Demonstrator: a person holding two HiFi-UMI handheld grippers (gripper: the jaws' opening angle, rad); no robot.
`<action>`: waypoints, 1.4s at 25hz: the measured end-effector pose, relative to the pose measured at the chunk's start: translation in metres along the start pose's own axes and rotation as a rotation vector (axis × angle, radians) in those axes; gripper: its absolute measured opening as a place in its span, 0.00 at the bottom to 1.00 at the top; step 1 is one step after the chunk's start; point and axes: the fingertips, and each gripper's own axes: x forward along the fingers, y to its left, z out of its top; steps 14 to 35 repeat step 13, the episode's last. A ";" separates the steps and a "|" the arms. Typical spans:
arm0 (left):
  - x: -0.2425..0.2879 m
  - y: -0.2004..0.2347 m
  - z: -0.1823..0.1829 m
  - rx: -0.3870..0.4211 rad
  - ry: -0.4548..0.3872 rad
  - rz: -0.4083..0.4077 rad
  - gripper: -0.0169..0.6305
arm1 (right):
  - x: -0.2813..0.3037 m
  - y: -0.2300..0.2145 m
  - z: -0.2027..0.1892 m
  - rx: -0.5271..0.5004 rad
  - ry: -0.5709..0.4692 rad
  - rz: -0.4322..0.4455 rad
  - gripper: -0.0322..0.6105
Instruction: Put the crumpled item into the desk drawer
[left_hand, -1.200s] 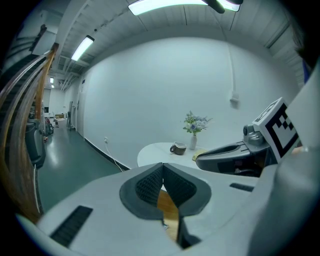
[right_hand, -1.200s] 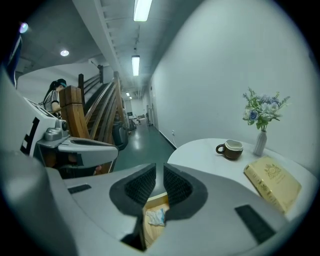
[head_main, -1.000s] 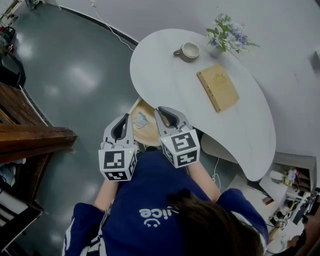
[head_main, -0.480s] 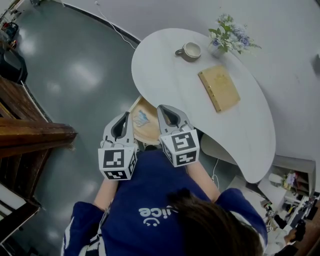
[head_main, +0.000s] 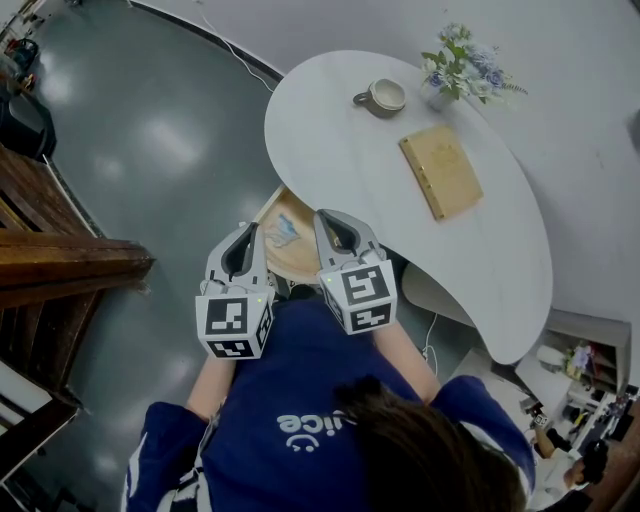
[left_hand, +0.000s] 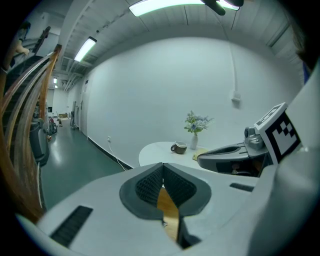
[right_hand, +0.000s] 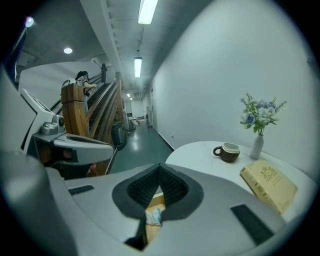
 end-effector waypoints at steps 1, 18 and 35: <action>0.000 0.000 -0.001 0.001 0.001 0.000 0.03 | 0.000 0.001 -0.001 -0.001 0.001 0.002 0.06; 0.000 -0.003 -0.004 0.002 0.008 0.000 0.03 | 0.000 0.004 -0.004 -0.016 0.000 0.027 0.06; 0.000 -0.003 -0.004 0.002 0.008 0.000 0.03 | 0.000 0.004 -0.004 -0.016 0.000 0.027 0.06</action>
